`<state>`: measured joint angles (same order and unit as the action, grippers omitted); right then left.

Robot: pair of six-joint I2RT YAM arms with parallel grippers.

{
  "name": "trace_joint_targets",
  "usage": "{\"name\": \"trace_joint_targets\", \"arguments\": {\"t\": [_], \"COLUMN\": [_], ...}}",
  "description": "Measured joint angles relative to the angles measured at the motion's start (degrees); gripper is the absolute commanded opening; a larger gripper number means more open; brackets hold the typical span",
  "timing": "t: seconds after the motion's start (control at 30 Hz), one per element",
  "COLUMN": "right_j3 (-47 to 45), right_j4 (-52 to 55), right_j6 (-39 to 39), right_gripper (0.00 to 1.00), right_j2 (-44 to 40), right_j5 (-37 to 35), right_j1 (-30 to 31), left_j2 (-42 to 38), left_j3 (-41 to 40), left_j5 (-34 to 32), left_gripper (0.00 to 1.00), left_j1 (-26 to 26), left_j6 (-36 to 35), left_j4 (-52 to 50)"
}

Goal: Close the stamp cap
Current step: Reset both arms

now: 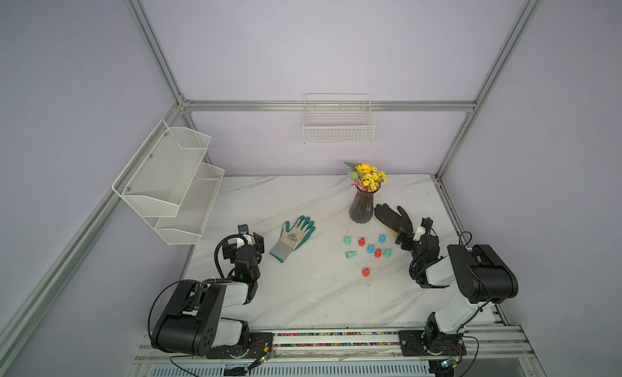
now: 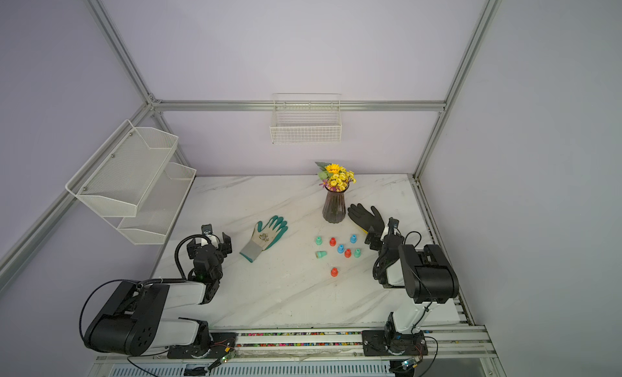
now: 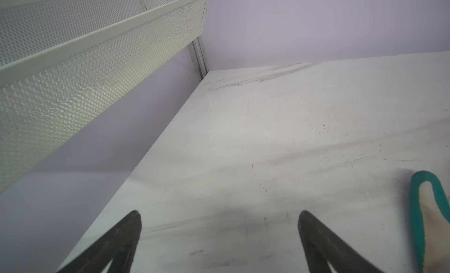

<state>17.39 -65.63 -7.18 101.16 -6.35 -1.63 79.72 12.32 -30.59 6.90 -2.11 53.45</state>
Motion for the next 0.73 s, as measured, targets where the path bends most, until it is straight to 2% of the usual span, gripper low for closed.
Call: {"name": "trace_joint_targets", "arguments": {"t": [0.13,0.2,0.3,0.4,0.57,0.73], "right_j3": [1.53,3.72,5.22,6.14,7.54,8.39], "right_j4": [0.24,0.35,0.46,1.99,4.37,6.1], "right_j6": [0.0,0.0,0.02,0.31,1.97,3.17], "right_gripper": [0.97,0.97,0.97,0.97,0.97,0.97], "right_j2": [1.57,1.44,1.31,1.31,1.31,1.31], "right_j5": [1.31,1.77,2.51,3.85,8.37,9.9], "right_j1": [0.0,0.0,0.0,0.0,0.02,0.39], "left_j2": [7.96,11.47,11.28,11.17,11.15,11.15], "left_j3": [2.19,3.96,8.26,9.4,9.33,9.33], "left_j5": [5.6,8.37,12.66,14.69,16.55,17.18], "left_gripper": [1.0,1.0,1.0,1.0,1.0,1.0], "left_j1": [-1.79,-2.27,-4.09,-5.73,-5.86,-5.86], "left_j6": [-0.07,0.0,0.96,1.27,1.53,1.55], "left_j4": [6.27,5.03,-1.77,-0.42,-1.33,-1.46]}}
